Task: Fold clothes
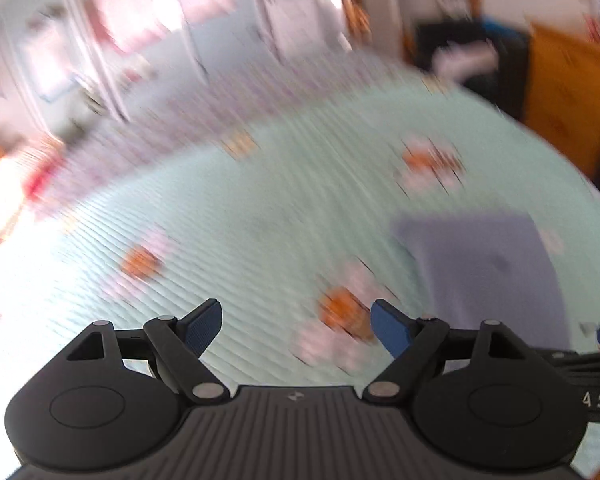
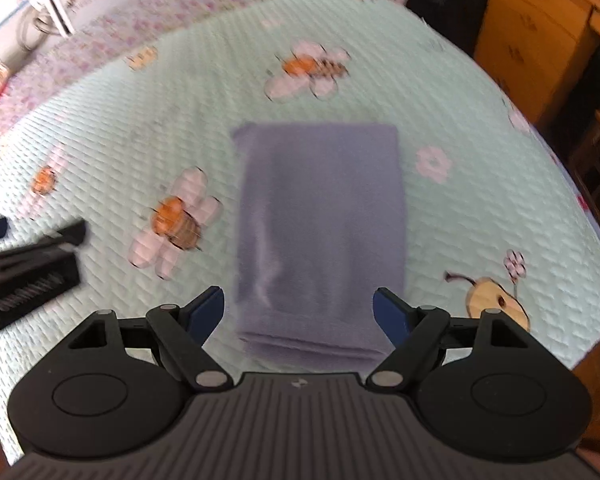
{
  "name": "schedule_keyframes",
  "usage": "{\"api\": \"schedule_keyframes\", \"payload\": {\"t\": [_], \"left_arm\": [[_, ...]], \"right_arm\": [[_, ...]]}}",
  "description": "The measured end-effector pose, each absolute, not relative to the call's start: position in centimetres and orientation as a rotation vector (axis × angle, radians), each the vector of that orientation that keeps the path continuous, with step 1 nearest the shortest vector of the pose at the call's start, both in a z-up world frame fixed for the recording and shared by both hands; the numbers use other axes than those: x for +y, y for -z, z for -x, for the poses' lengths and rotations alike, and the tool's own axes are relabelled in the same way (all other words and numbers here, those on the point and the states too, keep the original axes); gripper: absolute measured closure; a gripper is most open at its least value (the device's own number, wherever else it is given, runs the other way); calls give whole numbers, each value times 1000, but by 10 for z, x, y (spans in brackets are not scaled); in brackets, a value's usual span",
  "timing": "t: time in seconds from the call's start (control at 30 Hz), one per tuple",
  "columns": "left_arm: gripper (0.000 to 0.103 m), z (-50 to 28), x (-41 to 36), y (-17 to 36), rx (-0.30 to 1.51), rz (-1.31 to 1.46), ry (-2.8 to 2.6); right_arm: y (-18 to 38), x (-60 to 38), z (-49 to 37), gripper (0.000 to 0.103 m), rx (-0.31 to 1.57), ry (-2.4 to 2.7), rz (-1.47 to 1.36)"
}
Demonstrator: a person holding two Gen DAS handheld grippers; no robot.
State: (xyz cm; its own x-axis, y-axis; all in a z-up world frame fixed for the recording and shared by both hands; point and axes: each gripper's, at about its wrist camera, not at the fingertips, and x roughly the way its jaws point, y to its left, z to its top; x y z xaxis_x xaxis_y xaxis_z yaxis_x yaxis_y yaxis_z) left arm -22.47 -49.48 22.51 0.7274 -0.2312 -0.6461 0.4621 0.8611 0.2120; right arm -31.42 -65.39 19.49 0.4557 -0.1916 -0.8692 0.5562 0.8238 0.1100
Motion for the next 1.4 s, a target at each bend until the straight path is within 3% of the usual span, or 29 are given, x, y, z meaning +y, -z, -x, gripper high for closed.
{"api": "schedule_keyframes", "payload": {"t": [0.13,0.27,0.47,0.57,0.93,1.4], "left_arm": [[18,227,-440,-247,560,-252,356],[17,228,-401,-257,442,-265,205],[17,221,-340,-270,397,-168,173],[14,216,-314,-269,391,-157,120],[13,171,-221,-225,501,-147,47],[13,93,-139,-180,555,-84,13]], "right_arm": [[-210,-611,299,22,915,432,-316],[-225,-562,298,22,713,416,-244],[-235,-489,310,21,397,366,-130],[-229,-469,305,21,353,294,-150],[-173,-391,232,21,531,258,-151],[-116,-291,151,21,558,252,-86]]}}
